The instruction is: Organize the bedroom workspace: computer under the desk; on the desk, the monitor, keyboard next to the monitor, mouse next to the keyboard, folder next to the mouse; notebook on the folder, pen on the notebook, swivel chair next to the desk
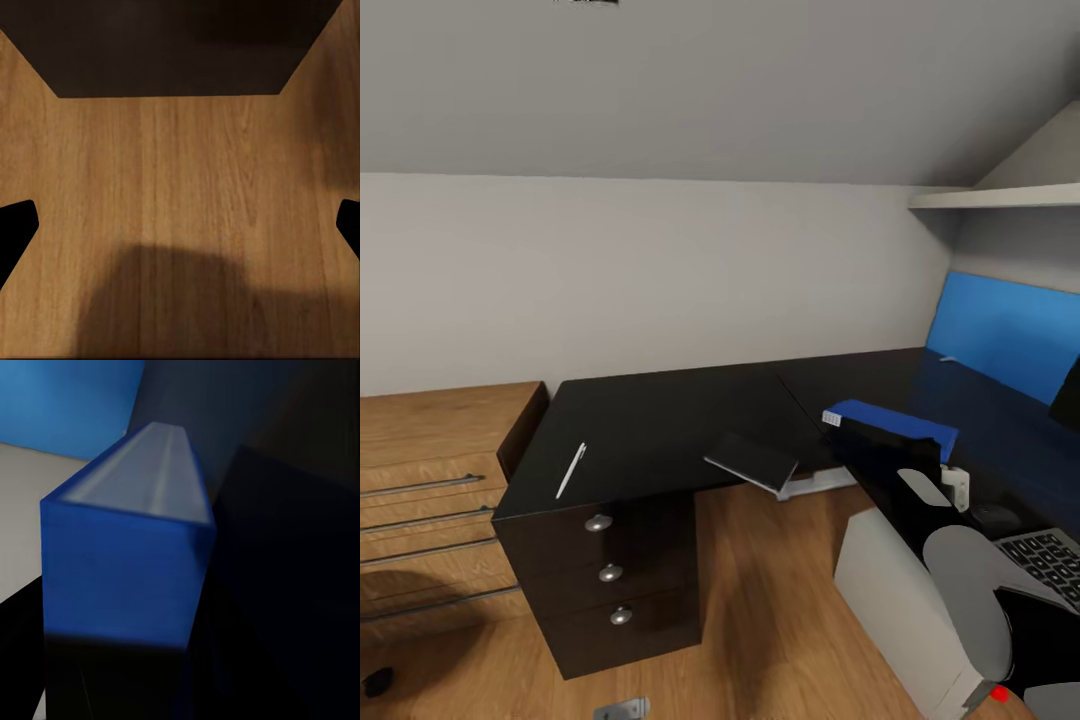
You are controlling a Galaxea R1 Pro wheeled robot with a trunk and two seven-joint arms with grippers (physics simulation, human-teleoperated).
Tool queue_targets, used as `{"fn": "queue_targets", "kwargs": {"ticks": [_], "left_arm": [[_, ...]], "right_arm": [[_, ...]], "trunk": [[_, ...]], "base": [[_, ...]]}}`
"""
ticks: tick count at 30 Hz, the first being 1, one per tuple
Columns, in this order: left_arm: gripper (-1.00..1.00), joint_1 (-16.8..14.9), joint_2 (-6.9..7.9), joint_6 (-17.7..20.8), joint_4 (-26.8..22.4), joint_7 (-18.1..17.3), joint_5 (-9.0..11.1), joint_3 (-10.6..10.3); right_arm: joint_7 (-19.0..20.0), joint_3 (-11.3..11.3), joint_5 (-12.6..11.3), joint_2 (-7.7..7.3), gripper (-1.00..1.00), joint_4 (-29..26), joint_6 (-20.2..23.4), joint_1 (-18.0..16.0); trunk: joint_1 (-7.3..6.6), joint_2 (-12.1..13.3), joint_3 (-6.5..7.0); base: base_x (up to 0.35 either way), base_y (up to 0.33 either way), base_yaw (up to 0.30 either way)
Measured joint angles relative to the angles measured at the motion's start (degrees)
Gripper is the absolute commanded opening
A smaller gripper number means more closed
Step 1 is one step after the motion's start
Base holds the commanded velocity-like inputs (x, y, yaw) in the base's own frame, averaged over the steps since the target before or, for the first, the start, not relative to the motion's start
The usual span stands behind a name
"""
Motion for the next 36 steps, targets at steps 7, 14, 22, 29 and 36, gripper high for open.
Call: {"fn": "queue_targets", "kwargs": {"ticks": [7, 14, 22, 29, 36], "left_arm": [[1.0, 0.0, 0.0, 0.0, 0.0, -0.03, -0.02, 0.01], [1.0, 0.0, 0.0, 0.0, 0.03, -0.12, 0.06, 0.0], [1.0, 0.01, 0.0, 0.01, 0.06, -0.12, 0.06, 0.01], [1.0, 0.01, 0.13, 0.15, 0.18, -0.09, 0.19, 0.17], [1.0, 0.01, 0.1, 0.16, 0.25, 0.12, 0.25, 0.13]], "right_arm": [[0.03, -0.12, 0.03, -0.01, -1.0, 0.01, -0.02, 0.0], [0.03, -0.02, 0.01, 0.0, -1.0, 0.02, -0.01, 0.0], [0.07, -0.21, 0.05, 0.04, -1.0, 0.02, -0.04, 0.0], [0.08, -0.18, 0.08, 0.04, -1.0, 0.04, -0.04, 0.0], [0.08, -0.28, 0.08, 0.07, -1.0, 0.02, -0.05, 0.0]], "trunk": [[-0.01, 0.0, 0.0], [0.0, 0.0, 0.0], [-0.01, 0.0, 0.0], [-0.03, -0.01, 0.0], [-0.01, 0.0, 0.0]], "base": [[-0.018, -0.001, 0.0], [-0.118, -0.023, 0.0], [-0.005, -0.001, 0.0], [0.078, 0.0, 0.0], [0.038, 0.0, 0.0]]}}
